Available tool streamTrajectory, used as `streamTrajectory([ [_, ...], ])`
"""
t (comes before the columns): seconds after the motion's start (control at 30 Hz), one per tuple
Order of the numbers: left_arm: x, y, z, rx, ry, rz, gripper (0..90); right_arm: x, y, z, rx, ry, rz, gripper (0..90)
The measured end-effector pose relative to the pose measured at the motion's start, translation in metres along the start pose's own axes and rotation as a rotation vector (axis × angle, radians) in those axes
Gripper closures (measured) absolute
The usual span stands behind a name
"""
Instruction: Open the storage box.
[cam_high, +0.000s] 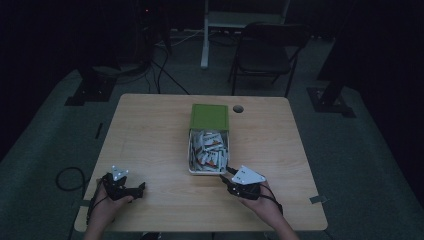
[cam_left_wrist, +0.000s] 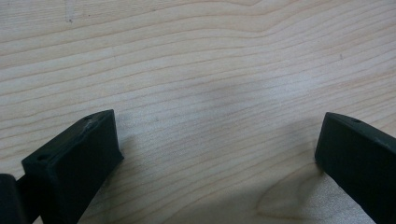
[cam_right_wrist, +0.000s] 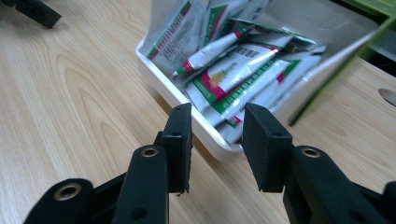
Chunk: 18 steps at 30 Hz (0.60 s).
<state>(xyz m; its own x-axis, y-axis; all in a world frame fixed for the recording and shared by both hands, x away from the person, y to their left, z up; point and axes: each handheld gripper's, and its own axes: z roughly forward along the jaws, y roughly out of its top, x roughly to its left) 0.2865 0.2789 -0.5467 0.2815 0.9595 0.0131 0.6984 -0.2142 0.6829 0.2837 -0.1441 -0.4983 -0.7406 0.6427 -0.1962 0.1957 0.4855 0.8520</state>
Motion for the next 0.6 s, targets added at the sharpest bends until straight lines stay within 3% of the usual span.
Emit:
streamTrajectory([
  [0.6,0.0,0.0,0.0,0.0,0.0,-0.001,0.1,-0.027,-0.021,-0.016,0.01,-0.065,0.037,56.6],
])
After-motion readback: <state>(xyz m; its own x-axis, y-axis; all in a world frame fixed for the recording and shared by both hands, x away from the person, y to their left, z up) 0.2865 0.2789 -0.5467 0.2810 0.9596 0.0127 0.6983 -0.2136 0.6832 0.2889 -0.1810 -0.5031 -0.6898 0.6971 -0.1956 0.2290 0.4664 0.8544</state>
